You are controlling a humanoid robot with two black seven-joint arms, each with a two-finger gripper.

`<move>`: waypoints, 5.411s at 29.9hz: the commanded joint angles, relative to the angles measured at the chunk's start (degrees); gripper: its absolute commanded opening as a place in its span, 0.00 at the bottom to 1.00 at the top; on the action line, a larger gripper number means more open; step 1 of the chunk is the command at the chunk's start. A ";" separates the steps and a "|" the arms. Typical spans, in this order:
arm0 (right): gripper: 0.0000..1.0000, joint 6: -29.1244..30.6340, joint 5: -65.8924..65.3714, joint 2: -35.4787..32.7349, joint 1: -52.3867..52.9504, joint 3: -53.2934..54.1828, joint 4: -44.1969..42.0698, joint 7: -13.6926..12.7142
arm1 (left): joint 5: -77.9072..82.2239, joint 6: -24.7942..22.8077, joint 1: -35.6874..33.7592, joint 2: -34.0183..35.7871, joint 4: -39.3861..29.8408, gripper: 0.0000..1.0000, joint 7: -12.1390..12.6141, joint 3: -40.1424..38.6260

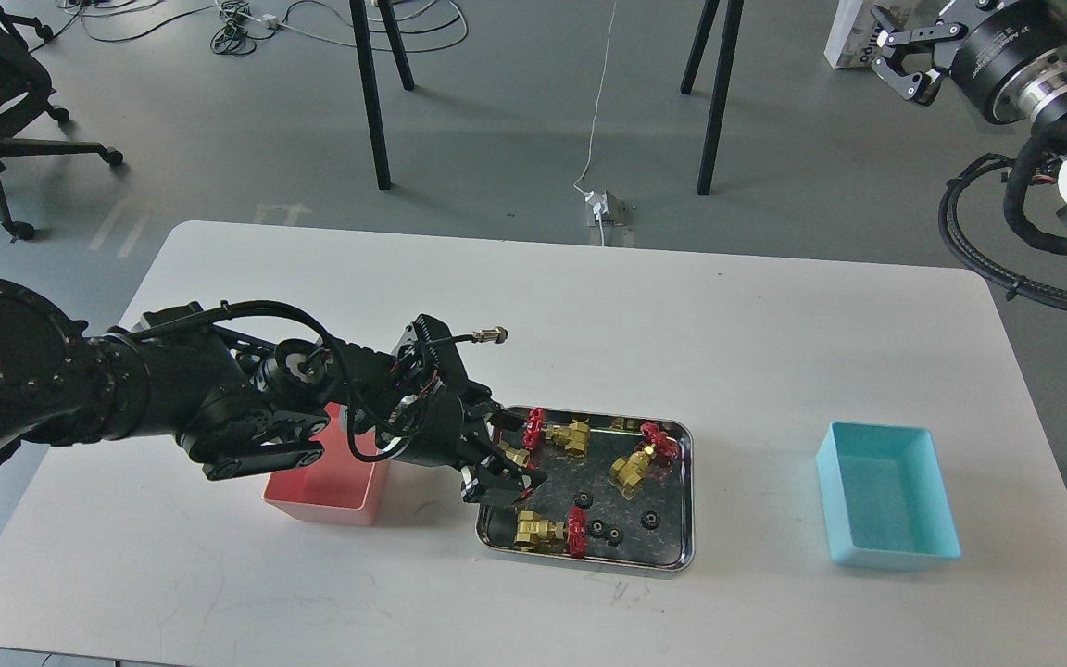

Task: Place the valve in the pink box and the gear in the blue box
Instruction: 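Lower the left gripper and grasp the brass valve with red handle, then lift the valve and carry it over the pink box, then lower the valve into the pink box and open the left gripper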

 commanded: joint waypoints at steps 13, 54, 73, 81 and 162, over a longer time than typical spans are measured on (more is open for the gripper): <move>1.00 -0.01 0.02 -0.01 -0.41 0.09 0.01 0.00 | 2.20 0.52 2.47 -1.05 2.57 0.66 0.00 0.18; 1.00 -0.09 -0.07 -0.01 -1.21 0.18 -0.08 0.09 | 2.11 3.16 2.12 -0.09 1.96 0.30 0.00 -0.62; 1.00 -0.09 -0.07 0.52 -1.03 0.79 -0.17 0.09 | 2.02 2.72 -2.89 8.52 -5.95 0.31 0.00 -3.08; 1.00 -1.41 0.10 0.78 1.77 2.46 0.54 -0.26 | 2.02 2.72 -8.07 18.44 -14.29 0.31 0.00 -4.22; 1.00 -1.68 0.10 1.84 5.39 -3.42 -1.75 -0.35 | 9.49 3.24 7.30 27.43 -6.22 0.50 0.00 -6.86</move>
